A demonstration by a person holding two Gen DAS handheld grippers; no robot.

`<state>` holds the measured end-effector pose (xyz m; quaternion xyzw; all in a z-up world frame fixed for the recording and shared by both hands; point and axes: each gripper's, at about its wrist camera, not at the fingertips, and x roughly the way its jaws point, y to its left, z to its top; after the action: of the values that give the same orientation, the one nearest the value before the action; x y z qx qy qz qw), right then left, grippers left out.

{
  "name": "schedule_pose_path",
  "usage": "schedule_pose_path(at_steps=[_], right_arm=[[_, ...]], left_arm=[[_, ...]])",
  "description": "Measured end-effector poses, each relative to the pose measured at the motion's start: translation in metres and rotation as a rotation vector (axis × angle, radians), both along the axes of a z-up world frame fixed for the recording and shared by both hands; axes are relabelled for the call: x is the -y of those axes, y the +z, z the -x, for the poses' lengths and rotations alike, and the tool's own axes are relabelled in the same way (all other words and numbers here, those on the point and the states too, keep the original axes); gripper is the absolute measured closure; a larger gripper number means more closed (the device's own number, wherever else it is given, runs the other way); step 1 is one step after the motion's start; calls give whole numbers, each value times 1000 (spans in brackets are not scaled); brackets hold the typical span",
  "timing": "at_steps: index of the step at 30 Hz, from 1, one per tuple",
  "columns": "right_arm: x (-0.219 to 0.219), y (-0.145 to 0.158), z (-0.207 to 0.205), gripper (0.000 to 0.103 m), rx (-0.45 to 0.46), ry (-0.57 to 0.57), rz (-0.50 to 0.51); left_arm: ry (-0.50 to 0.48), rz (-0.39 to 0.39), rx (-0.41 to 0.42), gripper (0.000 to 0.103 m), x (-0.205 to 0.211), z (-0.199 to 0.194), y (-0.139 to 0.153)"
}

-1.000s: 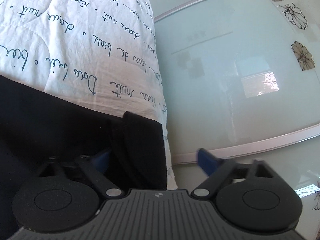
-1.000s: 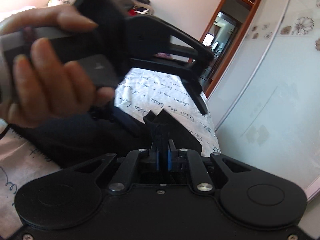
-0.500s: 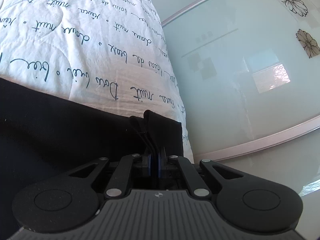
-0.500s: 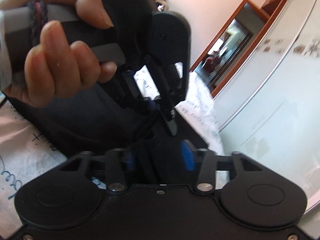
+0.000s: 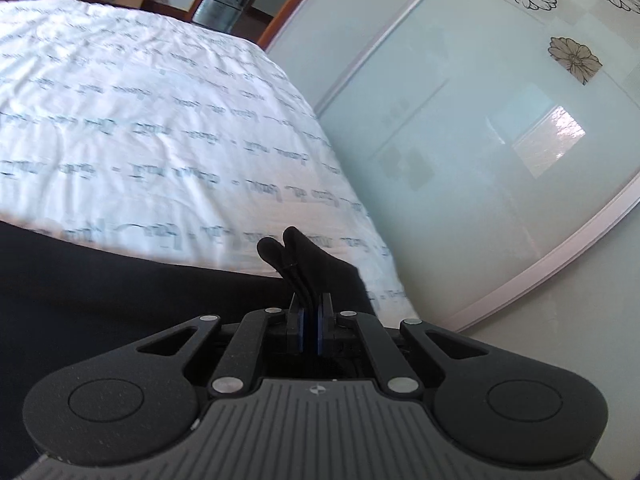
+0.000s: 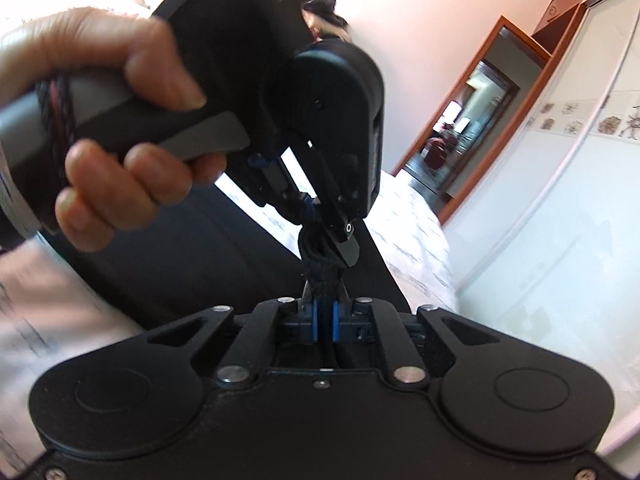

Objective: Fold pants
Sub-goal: 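Grasp the trouser corner with the left gripper while the right gripper releases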

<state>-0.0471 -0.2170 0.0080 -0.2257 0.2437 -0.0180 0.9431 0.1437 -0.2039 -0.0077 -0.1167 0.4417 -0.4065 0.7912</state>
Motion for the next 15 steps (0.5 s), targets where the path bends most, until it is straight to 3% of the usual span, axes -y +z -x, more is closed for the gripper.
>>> schedule_pose_path(at_steps=[9, 15], right_arm=[[-46, -11, -27, 97, -45, 158, -78], [-54, -17, -52, 97, -87, 245, -87]], left_arm=[[124, -89, 5, 99, -76, -12, -19], [171, -136, 25, 99, -112, -17, -26]])
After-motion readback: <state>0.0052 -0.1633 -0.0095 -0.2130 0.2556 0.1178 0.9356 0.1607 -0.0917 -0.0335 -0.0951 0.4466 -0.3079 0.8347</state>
